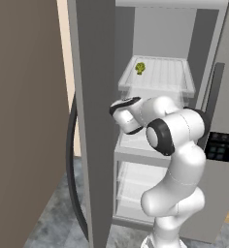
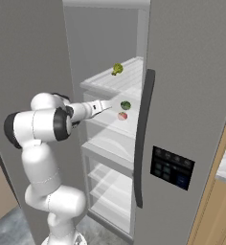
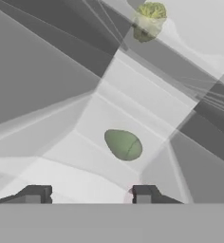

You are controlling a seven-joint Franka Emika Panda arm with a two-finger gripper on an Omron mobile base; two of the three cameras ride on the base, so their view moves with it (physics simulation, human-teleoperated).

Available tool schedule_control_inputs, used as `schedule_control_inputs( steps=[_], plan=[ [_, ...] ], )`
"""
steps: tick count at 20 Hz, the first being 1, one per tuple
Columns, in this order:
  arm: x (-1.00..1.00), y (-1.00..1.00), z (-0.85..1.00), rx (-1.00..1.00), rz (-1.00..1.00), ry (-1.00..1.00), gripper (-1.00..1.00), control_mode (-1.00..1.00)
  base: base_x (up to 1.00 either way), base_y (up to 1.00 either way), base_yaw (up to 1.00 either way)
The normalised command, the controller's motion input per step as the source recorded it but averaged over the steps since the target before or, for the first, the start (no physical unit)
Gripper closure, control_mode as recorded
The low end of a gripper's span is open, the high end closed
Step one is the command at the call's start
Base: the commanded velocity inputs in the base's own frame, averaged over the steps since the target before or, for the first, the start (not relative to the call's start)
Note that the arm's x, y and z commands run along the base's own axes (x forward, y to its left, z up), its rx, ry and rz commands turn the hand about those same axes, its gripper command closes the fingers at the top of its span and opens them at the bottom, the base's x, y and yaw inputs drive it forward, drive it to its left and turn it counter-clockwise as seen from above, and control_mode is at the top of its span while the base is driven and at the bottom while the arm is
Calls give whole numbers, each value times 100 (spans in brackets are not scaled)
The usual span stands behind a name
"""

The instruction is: Place the avocado and tomato inside the fridge drawer. Close the drawer after placing the vegetables.

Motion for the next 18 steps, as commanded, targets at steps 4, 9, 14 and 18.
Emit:
schedule_control_inputs(
  steps=[4,9,14,18],
  plan=[
    [67,-41,0,6,0,17,-100,-100,0,0,0],
    [91,-53,0,7,0,21,-100,-100,0,0,0],
    [3,-27,0,5,0,6,-100,-100,0,0,0],
    [-74,-1,1,4,0,-1,-100,-100,0,0,0]
  ],
)
